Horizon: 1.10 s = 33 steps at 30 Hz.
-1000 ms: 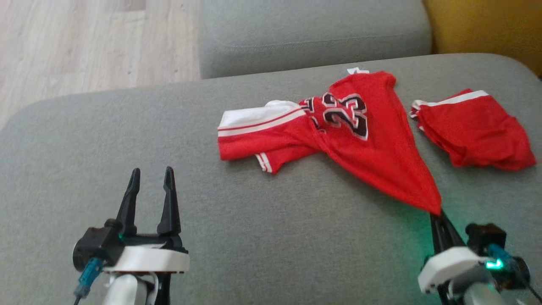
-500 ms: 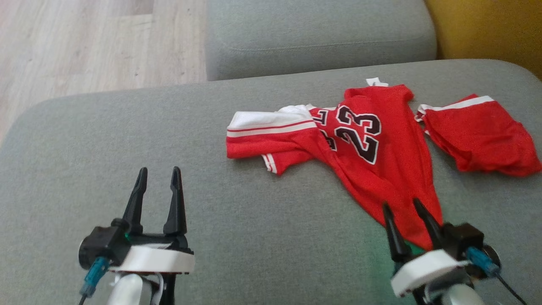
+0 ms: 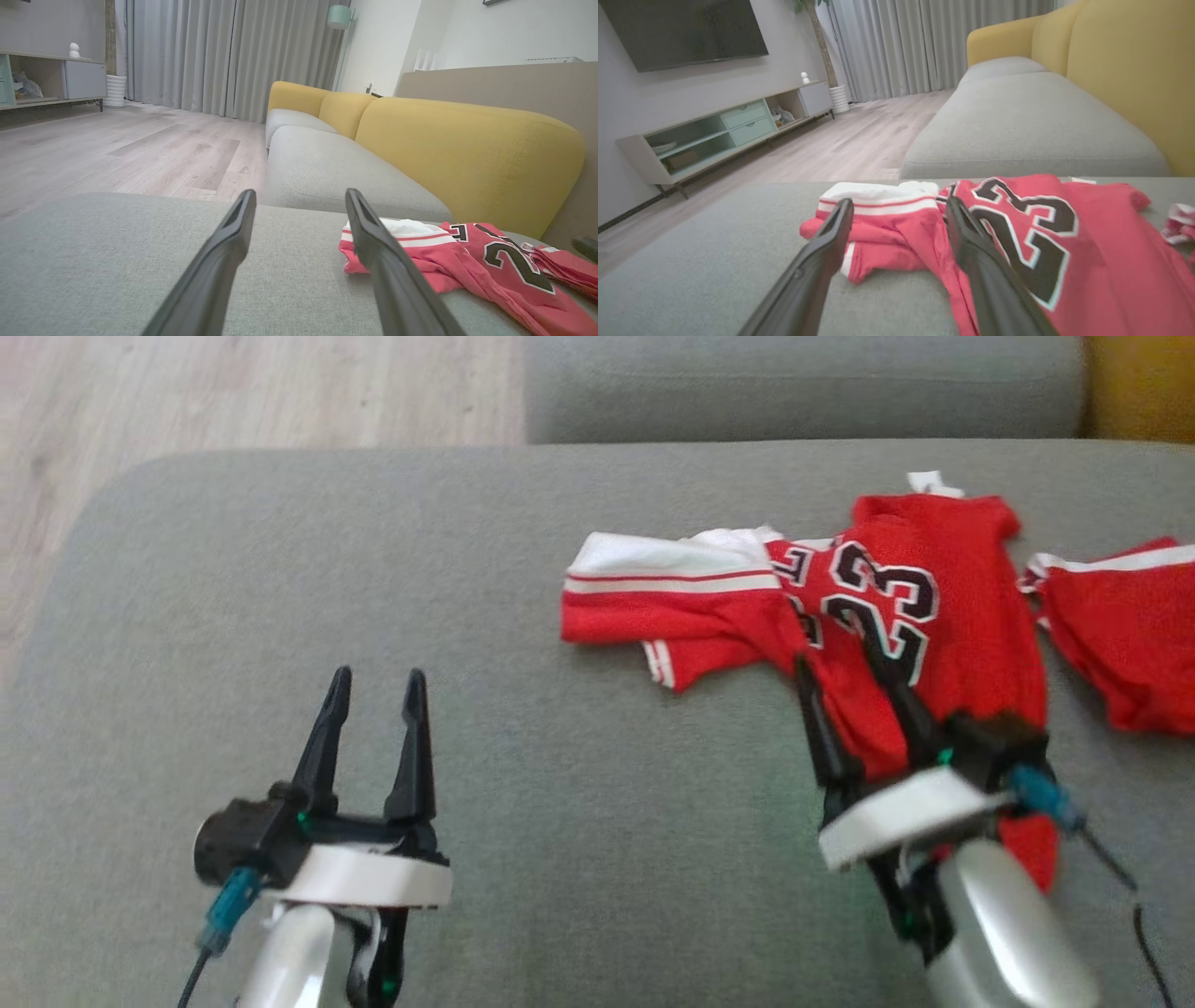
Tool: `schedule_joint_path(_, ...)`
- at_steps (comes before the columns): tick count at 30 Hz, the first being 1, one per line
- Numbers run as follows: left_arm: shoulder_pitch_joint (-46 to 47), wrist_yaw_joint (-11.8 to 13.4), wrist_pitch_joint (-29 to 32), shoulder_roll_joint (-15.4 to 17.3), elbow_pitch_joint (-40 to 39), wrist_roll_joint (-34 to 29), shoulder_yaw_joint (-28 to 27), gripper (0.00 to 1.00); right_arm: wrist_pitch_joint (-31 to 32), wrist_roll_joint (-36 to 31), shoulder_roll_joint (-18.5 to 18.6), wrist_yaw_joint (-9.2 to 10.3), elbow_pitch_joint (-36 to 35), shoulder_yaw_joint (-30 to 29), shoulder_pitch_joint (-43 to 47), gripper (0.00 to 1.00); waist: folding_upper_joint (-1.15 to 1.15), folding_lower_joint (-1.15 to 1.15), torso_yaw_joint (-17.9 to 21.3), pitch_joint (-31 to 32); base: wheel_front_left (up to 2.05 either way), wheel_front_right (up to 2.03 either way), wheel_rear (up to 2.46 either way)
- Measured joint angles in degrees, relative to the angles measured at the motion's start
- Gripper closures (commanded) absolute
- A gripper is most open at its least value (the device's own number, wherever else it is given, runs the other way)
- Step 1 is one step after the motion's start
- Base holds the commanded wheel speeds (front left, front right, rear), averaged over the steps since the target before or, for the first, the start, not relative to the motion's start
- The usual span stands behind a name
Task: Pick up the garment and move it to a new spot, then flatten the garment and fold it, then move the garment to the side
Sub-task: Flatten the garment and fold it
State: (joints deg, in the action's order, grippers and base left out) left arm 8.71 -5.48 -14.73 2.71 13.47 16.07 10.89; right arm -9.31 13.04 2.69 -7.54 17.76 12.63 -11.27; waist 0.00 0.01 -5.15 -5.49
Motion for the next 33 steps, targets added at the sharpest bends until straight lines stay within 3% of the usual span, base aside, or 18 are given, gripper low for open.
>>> schedule_joint_path(8, 1.9, 0.7, 0.0, 0.0, 0.4, 1.7, 2.3, 0.0, 8.2, 3.8, 0.2, 0.0, 11.7, -5.2, -15.4, 0.0, 0.0, 0.0, -5.3, -3.4, 0.0, 0.0, 0.0)
schedule_joint_path(16, 2.8, 1.1, 0.0, 0.0, 0.5, 2.6, 3.7, 0.0, 11.6, 4.0, 0.5, 0.0, 23.9, -8.7, -21.5, 0.0, 0.0, 0.0, -9.1, -5.9, 0.0, 0.0, 0.0)
schedule_joint_path(23, 3.1, 1.9, 0.0, 0.0, 0.5, 3.1, 4.3, 0.0, 11.5, 5.1, 0.6, 0.0, 31.1, -8.7, -24.6, 0.0, 0.0, 0.0, -9.6, -7.0, 0.0, 0.0, 0.0)
schedule_joint_path(24, 3.1, 1.9, 0.0, 0.0, 0.5, 3.1, 4.4, 0.0, 11.5, 6.2, 0.7, 0.0, 31.5, -7.7, -25.1, 0.56, 0.0, 0.0, -9.6, -7.0, 0.0, 0.0, 0.0)
schedule_joint_path(25, 3.2, 2.0, 0.0, 0.0, 0.5, 3.1, 4.5, 0.0, 11.4, 7.5, 0.8, 0.0, 31.8, -6.7, -25.4, 1.0, 0.0, 0.0, -9.5, -7.1, 0.0, 0.0, 0.0)
schedule_joint_path(33, 3.8, 2.0, 0.0, -0.1, 0.6, 3.1, 4.8, 0.0, 4.7, 11.8, 1.0, 0.0, 29.1, 4.6, -26.2, 1.0, 0.0, -0.01, -8.6, -6.2, 0.0, 0.0, 0.0)
